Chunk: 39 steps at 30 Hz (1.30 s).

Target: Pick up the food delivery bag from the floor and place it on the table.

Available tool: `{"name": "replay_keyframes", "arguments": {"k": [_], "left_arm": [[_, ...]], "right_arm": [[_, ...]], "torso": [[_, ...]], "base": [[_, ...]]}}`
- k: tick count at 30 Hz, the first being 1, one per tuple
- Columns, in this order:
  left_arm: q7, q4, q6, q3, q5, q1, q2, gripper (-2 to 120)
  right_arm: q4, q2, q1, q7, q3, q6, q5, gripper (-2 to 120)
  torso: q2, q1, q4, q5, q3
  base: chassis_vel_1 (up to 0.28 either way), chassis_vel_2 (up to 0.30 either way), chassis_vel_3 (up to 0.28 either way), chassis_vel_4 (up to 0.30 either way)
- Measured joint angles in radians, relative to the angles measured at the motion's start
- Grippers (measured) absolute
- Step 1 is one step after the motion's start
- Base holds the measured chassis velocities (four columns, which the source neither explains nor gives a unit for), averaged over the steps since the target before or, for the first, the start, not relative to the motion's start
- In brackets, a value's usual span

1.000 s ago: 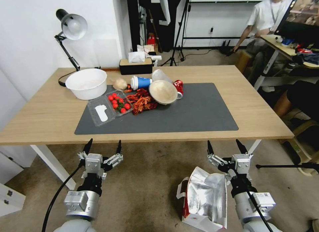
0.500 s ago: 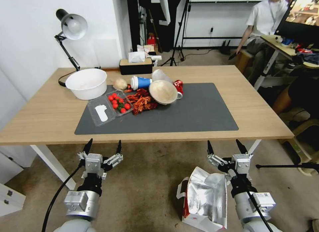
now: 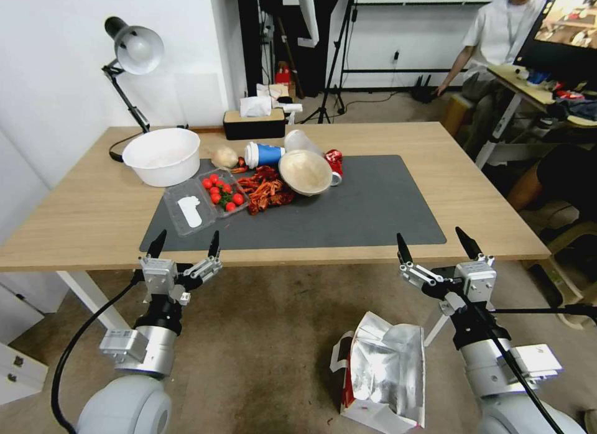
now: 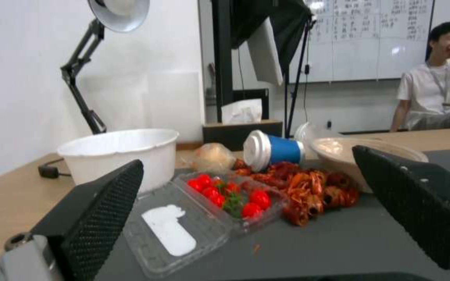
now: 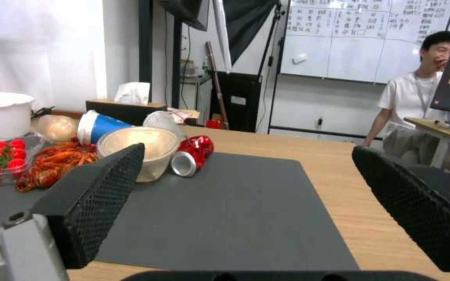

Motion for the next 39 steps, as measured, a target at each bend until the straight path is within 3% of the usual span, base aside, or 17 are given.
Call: {"name": "replay_keyframes", "arguments": {"k": [9, 39], "left_arm": [[0.0, 0.004, -0.015, -0.006, 0.01, 0.008, -0.004, 100], [0.015, 0.017, -0.018, 0.001, 0.015, 0.023, -0.014, 100]], "right_arm": [[-0.008, 0.004, 0.001, -0.005, -0.002, -0.002, 0.011, 100], [-0.027, 0.036, -0.001, -0.013, -0.002, -0.011, 0.034, 100]], "torso": [[-0.008, -0.004, 0.0, 0.0001, -0.005], [-0.152, -0.067, -0.0001, 0.0, -0.085]], "base": [[0.0, 0.0, 0.0, 0.0], [0.0, 0.0, 0.0, 0.0]]}}
